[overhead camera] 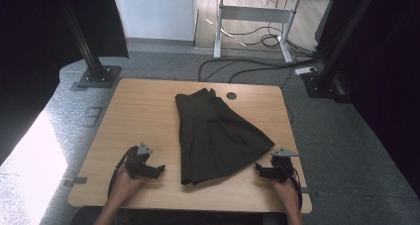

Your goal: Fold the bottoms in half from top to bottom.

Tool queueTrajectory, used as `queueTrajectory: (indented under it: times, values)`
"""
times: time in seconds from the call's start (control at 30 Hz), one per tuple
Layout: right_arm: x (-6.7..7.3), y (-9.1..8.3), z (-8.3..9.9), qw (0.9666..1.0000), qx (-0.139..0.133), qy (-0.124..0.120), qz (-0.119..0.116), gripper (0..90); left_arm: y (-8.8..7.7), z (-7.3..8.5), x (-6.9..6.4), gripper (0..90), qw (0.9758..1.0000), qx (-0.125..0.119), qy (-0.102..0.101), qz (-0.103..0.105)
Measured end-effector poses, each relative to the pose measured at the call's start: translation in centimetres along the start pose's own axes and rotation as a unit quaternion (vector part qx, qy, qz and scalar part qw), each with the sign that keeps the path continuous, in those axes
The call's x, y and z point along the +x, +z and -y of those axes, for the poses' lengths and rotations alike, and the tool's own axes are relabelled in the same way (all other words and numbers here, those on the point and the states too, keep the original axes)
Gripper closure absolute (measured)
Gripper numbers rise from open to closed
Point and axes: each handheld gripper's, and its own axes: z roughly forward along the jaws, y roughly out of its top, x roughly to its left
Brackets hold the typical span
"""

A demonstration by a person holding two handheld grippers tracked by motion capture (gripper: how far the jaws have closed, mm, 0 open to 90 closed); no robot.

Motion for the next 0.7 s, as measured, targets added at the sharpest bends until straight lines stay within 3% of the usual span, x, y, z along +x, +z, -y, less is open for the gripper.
queueTrajectory:
  times: [0.27,0.33,0.4,0.53,0.7]
  values:
    - [-0.2,-0.6,0.1,0.9998,0.007,0.016,-0.006,14.2,0.1,-0.1,0.0,0.0,1.0,0.0,-0.002,-0.001]
    - [0.0,-1.1,-0.1,0.9999,0.015,0.007,-0.004,14.4,0.1,-0.1,0.0,0.0,1.0,0.0,-0.002,-0.001]
    - [0.3,-2.4,-1.1,1.0,0.001,0.002,-0.004,15.2,0.1,-0.1,0.0,0.0,1.0,-0.001,-0.003,-0.002]
    - [0.8,-3.1,-2.5,0.9998,-0.014,-0.009,-0.014,15.9,0.1,-0.1,0.0,0.0,1.0,-0.001,-0.004,-0.002]
    - [1.1,-2.5,-5.8,0.9992,-0.012,-0.026,-0.029,16.0,0.1,-0.1,0.0,0.0,1.0,-0.001,-0.004,-0.003]
